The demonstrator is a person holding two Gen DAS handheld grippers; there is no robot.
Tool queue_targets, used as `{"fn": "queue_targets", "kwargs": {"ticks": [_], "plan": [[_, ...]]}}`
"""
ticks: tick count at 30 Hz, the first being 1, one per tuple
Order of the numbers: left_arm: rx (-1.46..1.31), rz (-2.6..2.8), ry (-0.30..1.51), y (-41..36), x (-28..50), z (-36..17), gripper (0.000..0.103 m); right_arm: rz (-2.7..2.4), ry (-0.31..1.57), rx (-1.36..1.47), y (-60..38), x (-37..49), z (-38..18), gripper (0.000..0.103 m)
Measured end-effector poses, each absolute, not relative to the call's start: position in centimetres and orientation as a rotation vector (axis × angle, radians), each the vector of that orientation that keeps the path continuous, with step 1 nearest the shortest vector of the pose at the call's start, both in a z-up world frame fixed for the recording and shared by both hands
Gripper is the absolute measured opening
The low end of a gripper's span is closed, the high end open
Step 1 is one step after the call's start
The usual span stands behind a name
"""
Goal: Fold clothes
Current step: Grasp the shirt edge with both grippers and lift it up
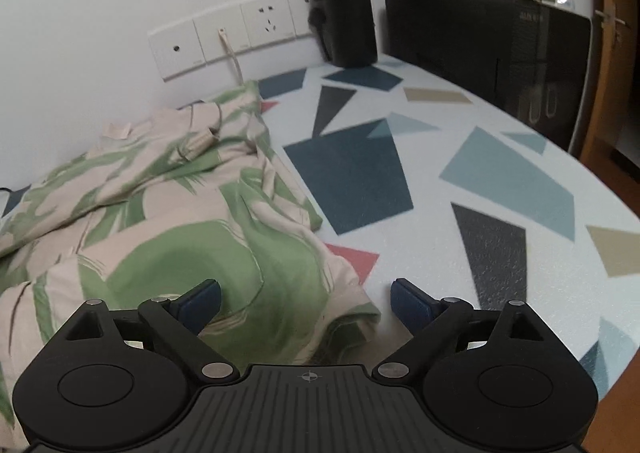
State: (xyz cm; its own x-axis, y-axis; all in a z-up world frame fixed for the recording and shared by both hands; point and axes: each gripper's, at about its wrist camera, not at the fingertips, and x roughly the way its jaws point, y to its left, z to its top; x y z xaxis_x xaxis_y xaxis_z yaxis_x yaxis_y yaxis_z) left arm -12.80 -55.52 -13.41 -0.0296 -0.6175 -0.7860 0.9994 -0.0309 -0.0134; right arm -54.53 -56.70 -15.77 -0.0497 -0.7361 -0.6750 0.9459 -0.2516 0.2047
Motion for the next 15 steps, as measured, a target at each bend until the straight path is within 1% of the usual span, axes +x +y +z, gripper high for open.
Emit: {"fn": "queue_targets", "kwargs": {"ticks": [1,2,3,4,5,7,8,10,12,15], "plan": [[0.707,-1.507,0.705,-55.3,-13.2,-13.3,0.055,-1.645,0.371,0.791,-56.7,-54.1,-15.9,0.089],[0.701,-1.520,0.714,-55.1,-13.4,-13.1,0.043,-1.629,0.411,0.766,-56.8,-53.6,-16.0,0.085],[0.694,-1.531,0.728,-55.0,-13.6,-12.9,0.014,-1.618,0.455,0.733,-56.8,-53.0,-16.1,0.074],[0.686,-1.535,0.759,-55.0,-13.6,-12.8,0.010,-1.605,0.496,0.701,-56.7,-52.4,-16.1,0.061],[0.677,-1.539,0.790,-54.9,-13.7,-12.7,0.010,-1.589,0.516,0.683,-56.6,-52.1,-16.0,0.053],[0.665,-1.543,0.826,-54.6,-14.0,-12.6,0.008,-1.547,0.484,0.724,-56.3,-52.4,-15.6,0.012],[0.655,-1.542,0.838,-54.3,-14.1,-12.4,0.008,-1.520,0.454,0.780,-56.1,-52.9,-15.4,0.008],[0.610,-1.538,0.872,-53.4,-14.0,-11.6,0.008,-1.442,0.386,0.900,-55.7,-53.9,-15.1,0.007],[0.551,-1.544,0.875,-52.1,-13.9,-10.2,0.008,-1.400,0.333,0.952,-54.7,-54.7,-14.3,0.007],[0.423,-1.592,0.835,-49.8,-13.7,-7.1,0.008,-1.331,0.195,0.954,-52.2,-56.1,-11.4,0.007]]}}
